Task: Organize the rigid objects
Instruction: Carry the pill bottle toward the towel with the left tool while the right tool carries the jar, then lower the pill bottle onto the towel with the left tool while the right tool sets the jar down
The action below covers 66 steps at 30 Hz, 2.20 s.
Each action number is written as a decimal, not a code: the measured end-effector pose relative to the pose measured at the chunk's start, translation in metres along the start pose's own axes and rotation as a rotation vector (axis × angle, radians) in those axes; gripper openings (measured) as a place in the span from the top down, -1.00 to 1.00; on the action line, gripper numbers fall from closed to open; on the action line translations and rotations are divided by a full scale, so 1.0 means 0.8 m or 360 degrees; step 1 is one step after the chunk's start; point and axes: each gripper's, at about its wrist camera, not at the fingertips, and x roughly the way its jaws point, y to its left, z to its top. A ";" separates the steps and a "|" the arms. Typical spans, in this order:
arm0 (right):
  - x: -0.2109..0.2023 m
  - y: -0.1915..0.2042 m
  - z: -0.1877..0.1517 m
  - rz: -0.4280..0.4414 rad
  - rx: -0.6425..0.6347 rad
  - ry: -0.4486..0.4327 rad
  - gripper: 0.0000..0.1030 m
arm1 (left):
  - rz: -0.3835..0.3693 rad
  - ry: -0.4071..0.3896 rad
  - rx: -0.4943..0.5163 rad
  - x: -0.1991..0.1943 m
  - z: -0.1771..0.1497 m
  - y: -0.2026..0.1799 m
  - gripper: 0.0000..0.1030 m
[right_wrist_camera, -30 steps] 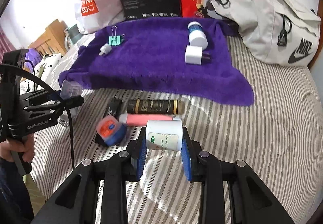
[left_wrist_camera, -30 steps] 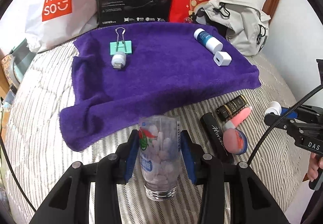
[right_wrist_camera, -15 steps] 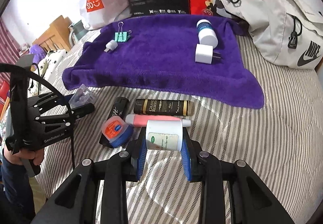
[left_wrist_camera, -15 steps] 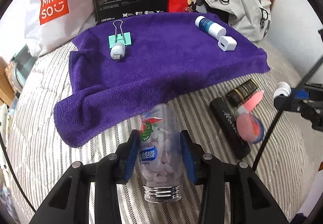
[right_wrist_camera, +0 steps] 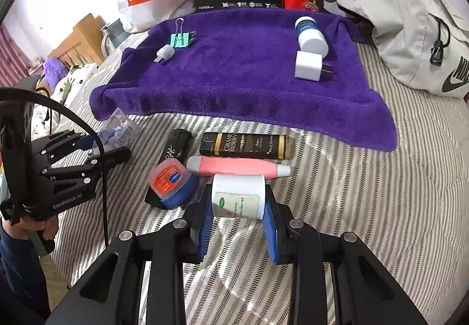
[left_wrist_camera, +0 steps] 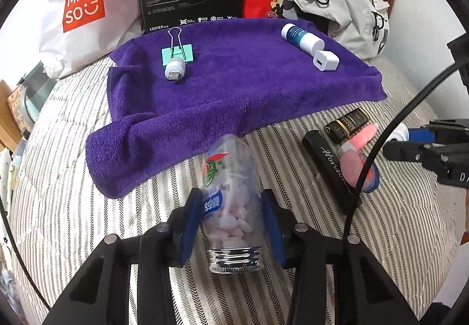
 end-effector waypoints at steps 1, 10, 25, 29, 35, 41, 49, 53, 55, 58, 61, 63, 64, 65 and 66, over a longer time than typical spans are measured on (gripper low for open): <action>-0.001 0.000 0.000 0.0001 0.0000 -0.0004 0.40 | -0.0014 0.0006 -0.0008 0.000 0.001 0.002 0.24; -0.015 -0.012 0.018 0.0013 -0.0002 -0.0062 0.40 | 0.0028 -0.0026 -0.0027 -0.025 0.021 0.013 0.24; -0.013 -0.045 0.094 0.0028 0.0035 -0.0157 0.40 | 0.0031 -0.0104 -0.0112 -0.026 0.089 0.052 0.24; 0.001 -0.054 0.114 0.0010 0.0038 -0.0136 0.40 | 0.0025 -0.0103 -0.0125 -0.014 0.106 0.062 0.25; 0.034 -0.065 0.133 -0.0015 0.0030 -0.0061 0.40 | 0.0018 -0.0095 -0.0157 0.006 0.122 0.076 0.25; 0.062 -0.070 0.135 -0.0034 0.0014 0.0027 0.40 | 0.0010 -0.0045 -0.0153 0.031 0.129 0.082 0.26; 0.072 -0.069 0.134 -0.0039 -0.0010 0.0051 0.40 | 0.0017 0.0000 -0.0205 0.051 0.131 0.090 0.26; 0.074 -0.069 0.137 -0.0036 -0.0019 0.0049 0.40 | 0.0043 0.0016 -0.0179 0.062 0.137 0.087 0.26; 0.074 -0.068 0.136 -0.0039 -0.0029 0.0048 0.40 | 0.0050 0.0030 -0.0188 0.070 0.139 0.087 0.26; 0.074 -0.069 0.136 -0.0035 -0.0038 0.0044 0.40 | 0.0047 0.0035 -0.0178 0.077 0.139 0.085 0.26; 0.074 -0.069 0.136 -0.0035 -0.0043 0.0043 0.40 | 0.0039 0.0054 -0.0154 0.082 0.135 0.080 0.26; 0.074 -0.068 0.136 -0.0038 -0.0045 0.0043 0.40 | 0.0051 0.0064 -0.0135 0.085 0.133 0.076 0.26; 0.074 -0.067 0.135 -0.0041 -0.0050 0.0041 0.40 | 0.0056 0.0061 -0.0135 0.086 0.132 0.075 0.26; 0.074 -0.067 0.135 -0.0043 -0.0056 0.0039 0.40 | 0.0057 0.0061 -0.0139 0.086 0.132 0.075 0.26; 0.074 -0.066 0.135 -0.0045 -0.0064 0.0037 0.40 | 0.0055 0.0062 -0.0142 0.087 0.132 0.075 0.26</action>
